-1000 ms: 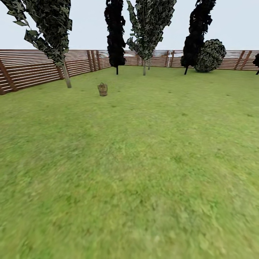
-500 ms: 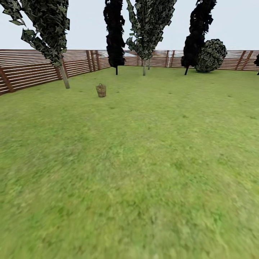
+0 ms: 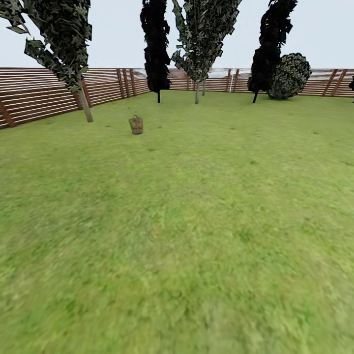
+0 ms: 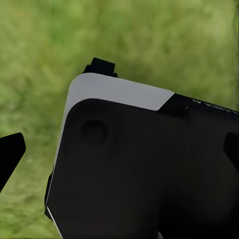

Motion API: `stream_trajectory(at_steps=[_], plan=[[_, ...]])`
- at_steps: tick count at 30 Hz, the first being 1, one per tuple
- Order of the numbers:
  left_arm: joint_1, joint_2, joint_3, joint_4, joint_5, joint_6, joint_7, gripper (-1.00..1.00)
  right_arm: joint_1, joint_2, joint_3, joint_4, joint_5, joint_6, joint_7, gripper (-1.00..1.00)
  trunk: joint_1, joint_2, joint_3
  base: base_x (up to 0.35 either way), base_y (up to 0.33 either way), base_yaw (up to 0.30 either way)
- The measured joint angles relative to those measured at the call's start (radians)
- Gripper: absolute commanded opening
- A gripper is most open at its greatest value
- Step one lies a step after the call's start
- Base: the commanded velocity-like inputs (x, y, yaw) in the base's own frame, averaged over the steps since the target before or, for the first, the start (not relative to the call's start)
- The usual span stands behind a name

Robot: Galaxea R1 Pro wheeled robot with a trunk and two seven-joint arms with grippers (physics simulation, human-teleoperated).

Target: Take the three Easter eggs out of the wicker basket on the lawn in the garden, then place them on the lawn next to a single tree (choose any tree) so that all three eggs are next to the same tree and none are left in the basket.

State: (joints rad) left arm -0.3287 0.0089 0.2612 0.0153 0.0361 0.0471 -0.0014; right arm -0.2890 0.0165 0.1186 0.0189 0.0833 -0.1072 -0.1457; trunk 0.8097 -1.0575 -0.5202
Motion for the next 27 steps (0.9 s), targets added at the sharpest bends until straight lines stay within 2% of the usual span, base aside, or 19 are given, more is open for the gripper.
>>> stream_trajectory(at_steps=[27], plan=[[0.000,0.000,0.000,0.000,0.000,0.000,0.000,1.00,0.000,0.000,0.000,0.003,0.000,0.001,0.000,1.00,0.000,0.000,0.000,0.324,-0.091,0.000]])
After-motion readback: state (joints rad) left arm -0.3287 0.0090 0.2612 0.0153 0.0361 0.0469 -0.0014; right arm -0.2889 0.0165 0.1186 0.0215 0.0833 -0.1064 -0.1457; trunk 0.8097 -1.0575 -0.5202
